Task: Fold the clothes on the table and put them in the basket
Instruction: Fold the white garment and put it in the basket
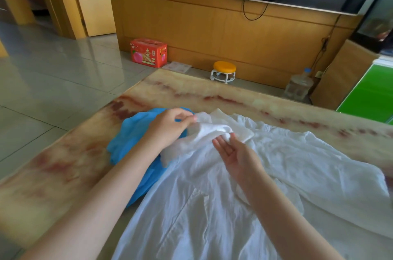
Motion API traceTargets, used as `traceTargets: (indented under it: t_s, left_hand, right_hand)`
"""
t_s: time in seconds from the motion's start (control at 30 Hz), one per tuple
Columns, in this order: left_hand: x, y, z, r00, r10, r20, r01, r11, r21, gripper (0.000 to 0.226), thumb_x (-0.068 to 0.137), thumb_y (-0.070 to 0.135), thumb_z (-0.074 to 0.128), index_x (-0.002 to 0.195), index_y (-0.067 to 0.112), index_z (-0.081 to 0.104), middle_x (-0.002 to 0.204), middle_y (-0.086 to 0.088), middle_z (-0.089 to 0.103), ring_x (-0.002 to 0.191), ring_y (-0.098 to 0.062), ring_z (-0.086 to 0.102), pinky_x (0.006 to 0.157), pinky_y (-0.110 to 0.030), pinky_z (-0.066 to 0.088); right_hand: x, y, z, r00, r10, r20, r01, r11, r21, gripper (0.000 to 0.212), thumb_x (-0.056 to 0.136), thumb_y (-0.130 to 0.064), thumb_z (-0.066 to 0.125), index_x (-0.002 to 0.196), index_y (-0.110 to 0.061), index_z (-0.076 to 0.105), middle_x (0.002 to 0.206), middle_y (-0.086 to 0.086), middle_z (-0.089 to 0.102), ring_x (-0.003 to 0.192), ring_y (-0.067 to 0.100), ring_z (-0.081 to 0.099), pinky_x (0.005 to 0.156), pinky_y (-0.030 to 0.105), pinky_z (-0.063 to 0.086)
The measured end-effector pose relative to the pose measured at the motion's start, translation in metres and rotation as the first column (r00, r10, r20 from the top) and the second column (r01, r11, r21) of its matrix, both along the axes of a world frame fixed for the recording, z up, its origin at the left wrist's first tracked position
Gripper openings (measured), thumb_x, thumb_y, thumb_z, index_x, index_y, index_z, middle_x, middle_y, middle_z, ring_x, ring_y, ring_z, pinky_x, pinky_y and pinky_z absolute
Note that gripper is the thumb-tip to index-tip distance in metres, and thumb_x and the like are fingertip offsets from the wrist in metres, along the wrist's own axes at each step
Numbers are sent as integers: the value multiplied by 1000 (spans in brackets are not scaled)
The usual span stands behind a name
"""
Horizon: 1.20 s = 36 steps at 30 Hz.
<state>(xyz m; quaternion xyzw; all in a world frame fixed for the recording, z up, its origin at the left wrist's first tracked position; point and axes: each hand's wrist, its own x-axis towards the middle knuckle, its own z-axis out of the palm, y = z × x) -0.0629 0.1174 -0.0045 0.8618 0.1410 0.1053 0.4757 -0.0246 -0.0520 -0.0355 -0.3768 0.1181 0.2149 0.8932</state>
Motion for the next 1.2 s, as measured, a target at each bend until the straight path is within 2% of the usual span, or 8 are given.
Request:
traceTargets:
  t_s: [0.3, 0.5, 0.6, 0.73, 0.9, 0.97, 1.07, 1.2]
  left_hand:
    - [-5, -43, -42, 940, -200, -276, 176, 978, -110, 52, 73, 49, 74, 115, 22, 61, 107, 6, 67, 101, -12, 62, 95, -33, 48]
    - [2, -69, -39, 982, -112, -153, 50, 932, -359, 36, 85, 28, 68, 114, 7, 61, 94, -3, 70, 80, -12, 70, 68, -26, 57]
    - [3, -79, -37, 989, -105, -108, 47, 897, -440, 28, 87, 24, 67, 109, 7, 60, 93, -3, 69, 72, -6, 69, 54, -17, 50]
    - [1, -96, -39, 986, -120, -116, 40, 844, -535, 10, 89, 22, 65, 86, 23, 55, 86, 2, 65, 62, 0, 63, 48, -13, 47]
    - [-1, -109, -38, 961, -254, -111, 81, 642, -762, 21, 95, 16, 55, 112, 3, 59, 98, -15, 68, 77, -16, 70, 60, -28, 58]
    - [4, -103, -44, 979, -193, -59, 101, 723, -684, 22, 96, 13, 53, 113, 2, 61, 100, -13, 69, 80, -16, 70, 63, -30, 59]
    - [16, -82, -65, 996, 26, 85, -15, 990, -137, 24, 89, 10, 61, 113, 12, 64, 101, 4, 66, 89, -7, 63, 78, -30, 55]
    - [20, -64, -87, 977, 73, 200, -146, 912, 383, 62, 73, 10, 76, 128, 21, 50, 117, -3, 47, 108, -21, 43, 93, -33, 38]
  right_hand:
    - [0, -54, -25, 991, 114, 69, -69, 881, -468, 24, 92, -1, 57, 112, 12, 55, 89, 22, 69, 69, 26, 70, 55, 29, 57]
    - [-17, -65, -18, 947, 125, 294, 119, 716, -688, 60, 93, -34, 58, 145, -31, 29, 145, 0, 30, 109, 17, 56, 81, 39, 56]
    - [-39, -71, -8, 859, 252, 445, 232, 584, -778, 57, 76, -61, 56, 128, -40, 51, 140, -11, 30, 126, 10, 41, 102, 35, 40]
    - [-56, -74, -10, 799, 380, 467, 270, 467, -842, 62, 57, -72, 64, 109, -40, 57, 117, -26, 40, 105, -2, 51, 81, 26, 50]
    - [-34, -90, -19, 814, 295, 501, 271, 570, -776, 11, 90, -14, 63, 81, -19, 68, 76, -6, 67, 61, 4, 58, 55, 21, 45]
    - [-18, -109, -12, 803, 258, 537, 316, 580, -751, 22, 93, -6, 55, 78, -15, 69, 62, -6, 64, 57, 5, 54, 55, 22, 42]
    - [5, -137, 5, 756, 356, 549, 311, 543, -780, 35, 92, 2, 50, 89, -23, 74, 74, -9, 70, 63, 3, 57, 57, 19, 41]
    - [35, -165, 22, 439, 639, 632, 716, 177, -676, 51, 79, 21, 50, 81, -24, 74, 96, -18, 67, 93, 2, 61, 82, 15, 43]
